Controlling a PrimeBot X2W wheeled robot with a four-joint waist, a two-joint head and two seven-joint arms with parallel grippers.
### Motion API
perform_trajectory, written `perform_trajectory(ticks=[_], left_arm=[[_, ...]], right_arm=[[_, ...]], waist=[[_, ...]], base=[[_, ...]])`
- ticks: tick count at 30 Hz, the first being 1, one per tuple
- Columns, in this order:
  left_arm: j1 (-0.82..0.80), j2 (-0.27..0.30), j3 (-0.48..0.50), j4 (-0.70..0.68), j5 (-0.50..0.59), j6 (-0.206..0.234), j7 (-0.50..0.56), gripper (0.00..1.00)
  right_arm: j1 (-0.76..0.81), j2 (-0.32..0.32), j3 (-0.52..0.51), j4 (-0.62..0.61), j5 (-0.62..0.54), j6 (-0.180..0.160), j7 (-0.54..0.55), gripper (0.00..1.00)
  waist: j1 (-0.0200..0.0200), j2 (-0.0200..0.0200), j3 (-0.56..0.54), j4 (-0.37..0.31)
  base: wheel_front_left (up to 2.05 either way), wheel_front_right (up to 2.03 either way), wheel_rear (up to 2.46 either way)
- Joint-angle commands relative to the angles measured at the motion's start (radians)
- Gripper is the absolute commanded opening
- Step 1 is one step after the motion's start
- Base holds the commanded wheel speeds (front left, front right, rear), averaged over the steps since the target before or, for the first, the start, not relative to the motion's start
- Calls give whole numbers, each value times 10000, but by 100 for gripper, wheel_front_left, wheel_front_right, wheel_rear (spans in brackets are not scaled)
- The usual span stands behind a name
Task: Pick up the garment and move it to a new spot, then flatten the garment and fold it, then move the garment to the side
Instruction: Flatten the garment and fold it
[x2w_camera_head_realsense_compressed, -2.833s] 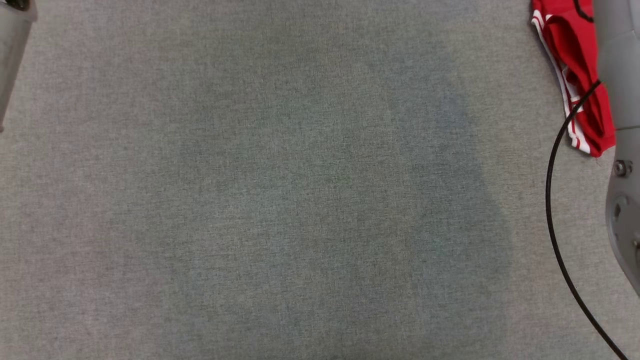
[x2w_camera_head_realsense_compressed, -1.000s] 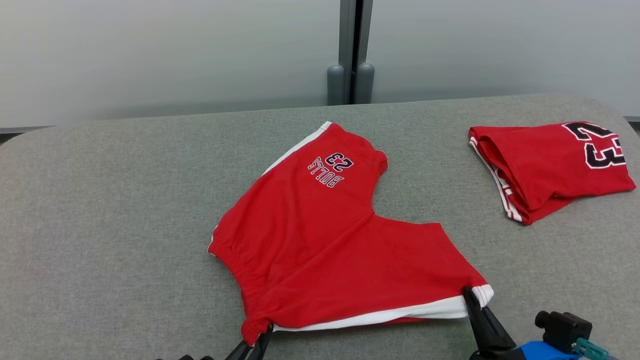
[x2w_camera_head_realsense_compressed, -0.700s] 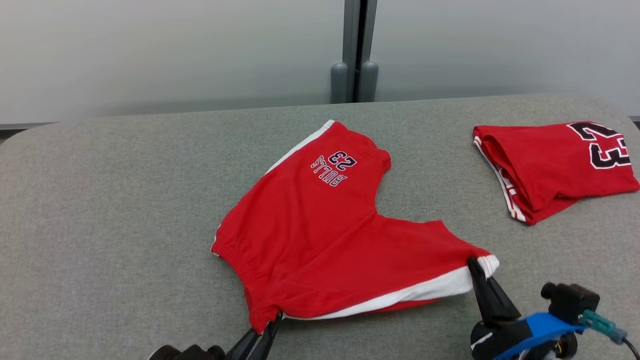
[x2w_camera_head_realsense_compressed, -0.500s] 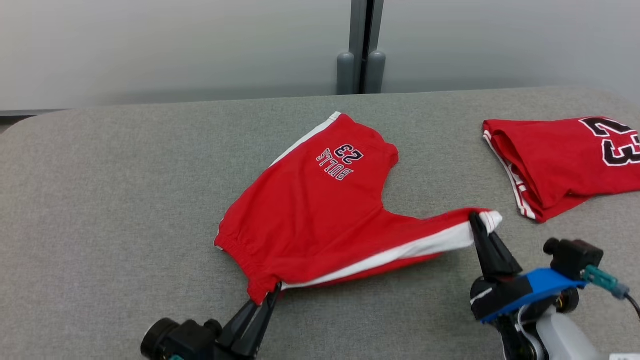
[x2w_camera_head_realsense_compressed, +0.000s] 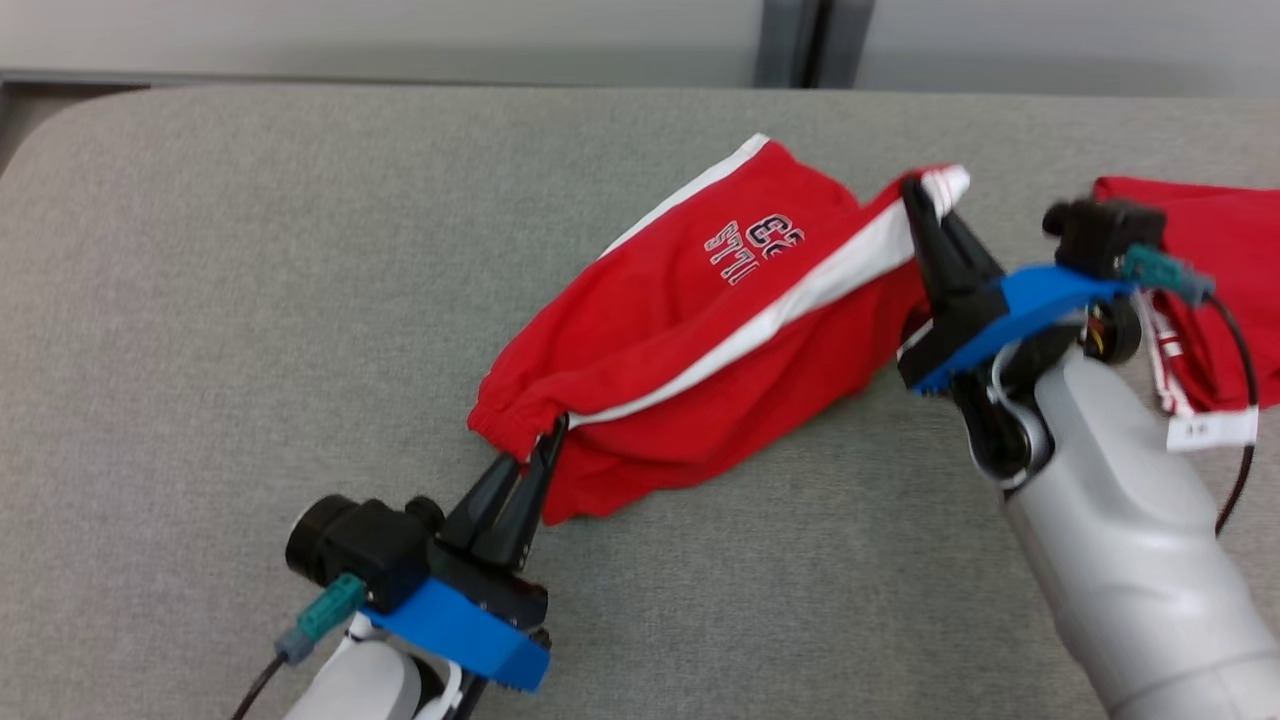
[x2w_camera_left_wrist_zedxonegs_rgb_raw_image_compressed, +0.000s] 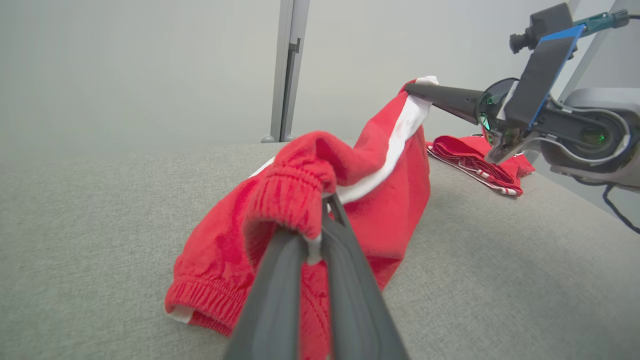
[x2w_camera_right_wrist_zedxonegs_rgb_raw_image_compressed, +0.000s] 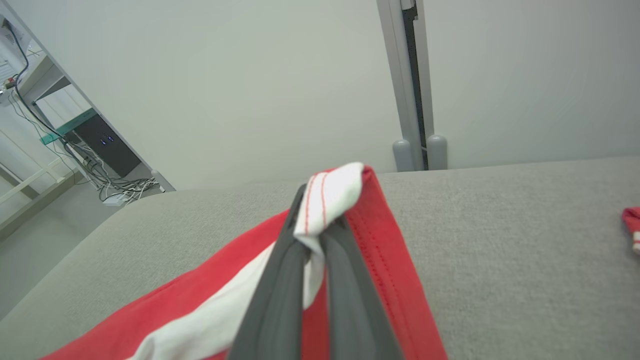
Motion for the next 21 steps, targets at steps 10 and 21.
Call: perform_trajectory(ticks=[10, 21], left_arm=[[-1461, -395, 107, 583, -307, -8, -43, 0], [-2270, -716, 273, 1288, -445, -8, -42, 49]], right_arm=[[-3398, 365, 220, 3343, -657, 5, -178, 0], [-4997, 571, 615, 5335, -1280, 5, -324, 100]], waist=[[-2, -2, 1316, 878], [-2, -2, 1936, 1023]], base=[[0, 0, 0], [0, 0, 0]])
